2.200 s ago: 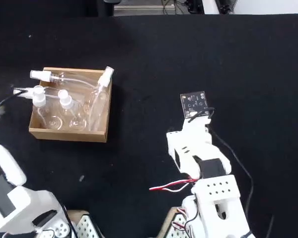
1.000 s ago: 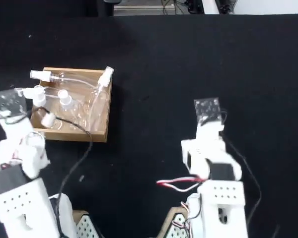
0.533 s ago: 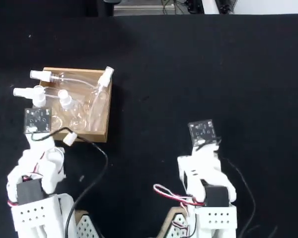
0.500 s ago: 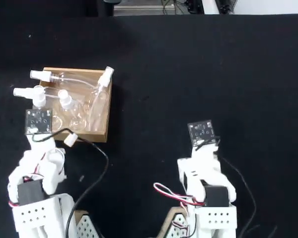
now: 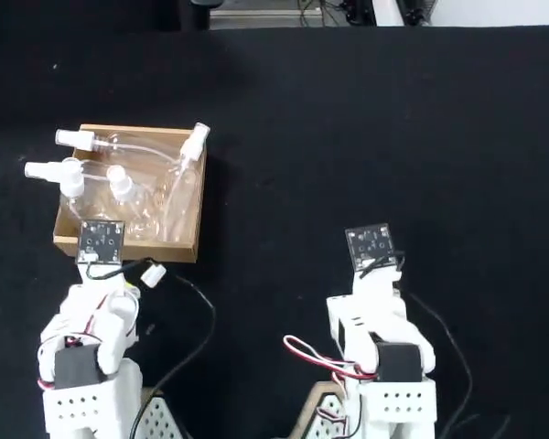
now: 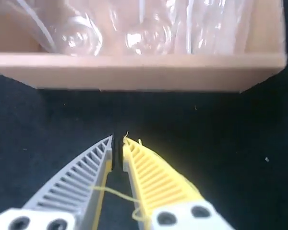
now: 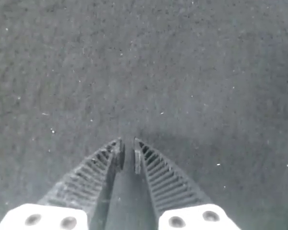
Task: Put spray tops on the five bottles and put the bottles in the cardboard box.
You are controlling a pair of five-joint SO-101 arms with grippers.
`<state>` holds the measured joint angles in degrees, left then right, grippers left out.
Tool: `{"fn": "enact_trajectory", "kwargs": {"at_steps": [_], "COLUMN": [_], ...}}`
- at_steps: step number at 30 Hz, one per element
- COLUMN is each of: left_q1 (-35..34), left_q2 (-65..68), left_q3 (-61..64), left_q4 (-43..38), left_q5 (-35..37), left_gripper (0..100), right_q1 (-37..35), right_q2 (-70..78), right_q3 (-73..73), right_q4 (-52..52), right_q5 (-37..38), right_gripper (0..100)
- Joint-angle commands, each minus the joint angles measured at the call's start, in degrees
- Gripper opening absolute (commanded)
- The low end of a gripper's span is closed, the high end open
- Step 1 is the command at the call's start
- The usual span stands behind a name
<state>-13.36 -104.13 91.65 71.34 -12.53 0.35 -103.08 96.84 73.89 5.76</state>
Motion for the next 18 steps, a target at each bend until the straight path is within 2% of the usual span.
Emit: {"fn": "enact_trajectory", "kwargs": {"at_steps": [1, 6, 18], "left_q1": [0.92, 0.92, 1.01], "left_q2": [-0.35, -0.26, -0.26], "left_q3": [2.33, 5.58, 5.67], "left_q4": [-1.76, -8.09, -7.56], "left_q5": [0.44, 0.44, 0.44], "left_gripper": [3, 3, 3], "right_q1": [-0.26, -0.26, -0.26], "right_q2": [-4.0, -4.0, -4.0], "right_q3": [-0.31, -0.31, -0.31], "right_q4": [0.26, 0.26, 0.26], "right_q5": [-0.26, -0.26, -0.26], "right_gripper": [1.2, 1.2, 1.2]}}
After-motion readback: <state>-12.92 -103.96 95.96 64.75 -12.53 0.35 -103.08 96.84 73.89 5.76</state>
